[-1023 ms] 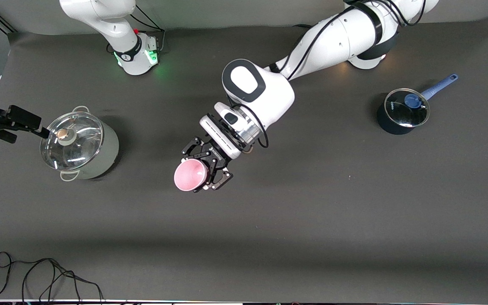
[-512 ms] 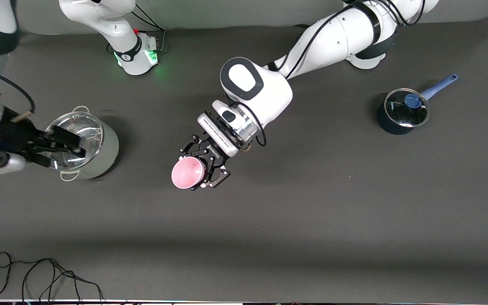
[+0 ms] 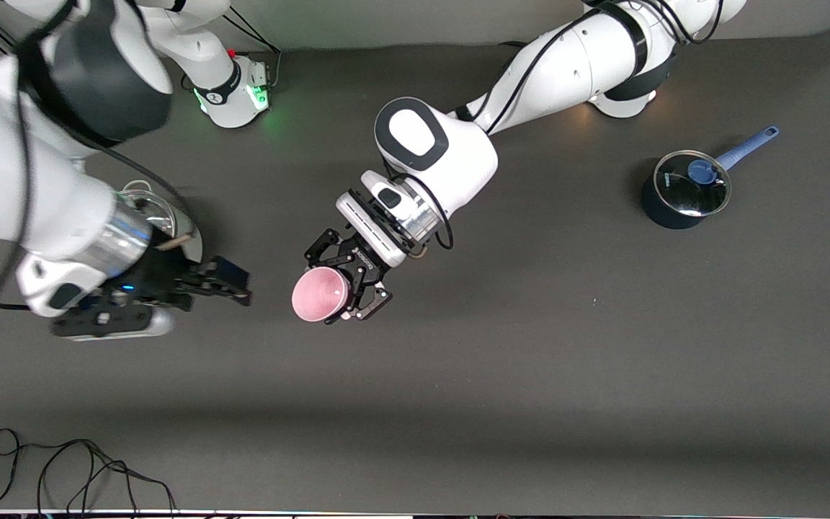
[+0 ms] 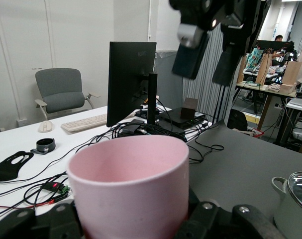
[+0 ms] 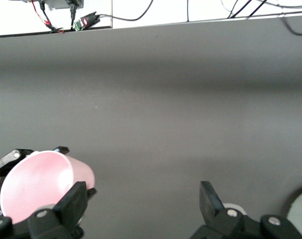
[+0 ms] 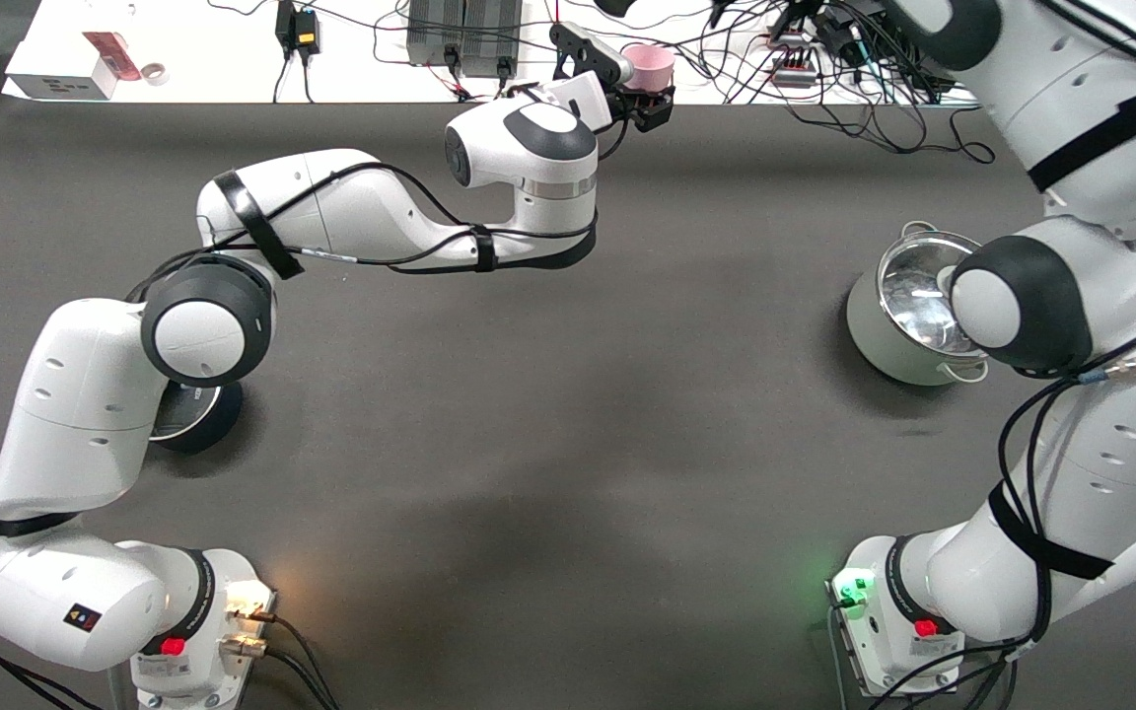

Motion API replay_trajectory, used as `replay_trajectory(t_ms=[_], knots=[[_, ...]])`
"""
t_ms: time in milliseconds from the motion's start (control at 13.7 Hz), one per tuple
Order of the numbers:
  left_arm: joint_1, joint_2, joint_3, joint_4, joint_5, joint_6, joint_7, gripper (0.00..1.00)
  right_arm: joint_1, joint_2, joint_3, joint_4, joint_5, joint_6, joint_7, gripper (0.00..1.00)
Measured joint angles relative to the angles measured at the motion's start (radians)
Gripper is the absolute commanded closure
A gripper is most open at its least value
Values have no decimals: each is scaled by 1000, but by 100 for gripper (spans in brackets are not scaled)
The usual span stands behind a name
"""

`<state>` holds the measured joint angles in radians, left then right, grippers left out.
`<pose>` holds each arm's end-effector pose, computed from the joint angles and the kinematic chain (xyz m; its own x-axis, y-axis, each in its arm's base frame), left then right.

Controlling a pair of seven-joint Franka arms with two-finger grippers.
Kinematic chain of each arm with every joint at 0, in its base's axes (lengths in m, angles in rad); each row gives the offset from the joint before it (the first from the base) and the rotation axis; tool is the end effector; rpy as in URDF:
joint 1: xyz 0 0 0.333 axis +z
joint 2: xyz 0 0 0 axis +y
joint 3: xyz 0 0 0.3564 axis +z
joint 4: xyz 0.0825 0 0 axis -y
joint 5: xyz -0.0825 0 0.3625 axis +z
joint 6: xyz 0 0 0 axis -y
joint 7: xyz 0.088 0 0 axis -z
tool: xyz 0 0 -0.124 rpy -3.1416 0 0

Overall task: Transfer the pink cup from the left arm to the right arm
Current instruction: 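Reach the right gripper toward the pink cup held by the left gripper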

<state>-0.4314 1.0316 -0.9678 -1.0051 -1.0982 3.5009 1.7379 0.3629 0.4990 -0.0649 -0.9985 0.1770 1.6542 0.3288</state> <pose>0.5958 -0.5537 0.4329 0.2212 -0.1211 0.9677 -0.7404 -0.6666 0.0858 0.6629 0.2398 0.6082 0.9944 -0.0307 0.1009 -0.0113 -0.9822 -0.1876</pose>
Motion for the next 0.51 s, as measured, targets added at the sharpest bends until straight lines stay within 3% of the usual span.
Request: replay_trajectory(t_ms=[512], knots=[[-1,0,13,0,0,0,-4,100,43,53,4,7,0,208,69,2]])
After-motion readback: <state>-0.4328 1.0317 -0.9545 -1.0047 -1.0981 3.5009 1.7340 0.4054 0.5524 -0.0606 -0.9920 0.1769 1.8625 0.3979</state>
